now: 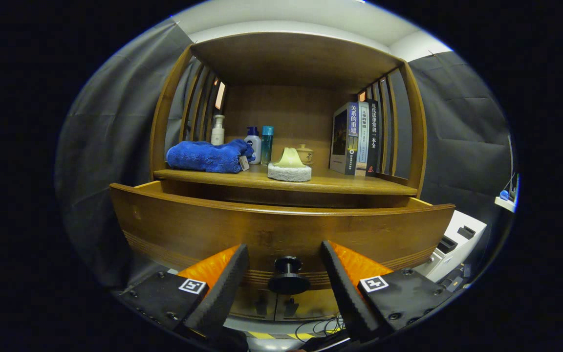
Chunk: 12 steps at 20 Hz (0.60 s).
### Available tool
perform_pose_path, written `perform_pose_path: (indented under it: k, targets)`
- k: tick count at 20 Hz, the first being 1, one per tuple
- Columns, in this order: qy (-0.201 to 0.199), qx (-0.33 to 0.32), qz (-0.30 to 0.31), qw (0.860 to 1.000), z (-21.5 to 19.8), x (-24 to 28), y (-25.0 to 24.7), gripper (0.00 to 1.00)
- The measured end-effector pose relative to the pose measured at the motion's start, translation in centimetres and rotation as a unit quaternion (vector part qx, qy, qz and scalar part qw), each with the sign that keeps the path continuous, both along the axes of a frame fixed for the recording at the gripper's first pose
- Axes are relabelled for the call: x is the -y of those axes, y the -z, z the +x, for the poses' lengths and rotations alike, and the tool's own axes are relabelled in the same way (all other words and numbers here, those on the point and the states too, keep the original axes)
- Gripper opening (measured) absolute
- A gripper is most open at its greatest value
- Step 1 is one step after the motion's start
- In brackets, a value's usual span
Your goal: Pull open the drawer, take out the items inside it, and place them on the countertop above the cabinet.
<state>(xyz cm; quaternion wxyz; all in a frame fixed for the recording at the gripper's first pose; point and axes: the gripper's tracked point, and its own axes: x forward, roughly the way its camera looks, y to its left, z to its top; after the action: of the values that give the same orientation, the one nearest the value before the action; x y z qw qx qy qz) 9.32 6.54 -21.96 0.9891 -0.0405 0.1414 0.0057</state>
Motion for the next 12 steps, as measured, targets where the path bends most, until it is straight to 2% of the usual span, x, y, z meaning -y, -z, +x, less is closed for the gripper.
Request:
perform_pose_path:
  k: [12]
  targets:
    - [-0.001, 0.003, -0.002, 1.000, 4.2, -0.1, 0.4, 0.99]
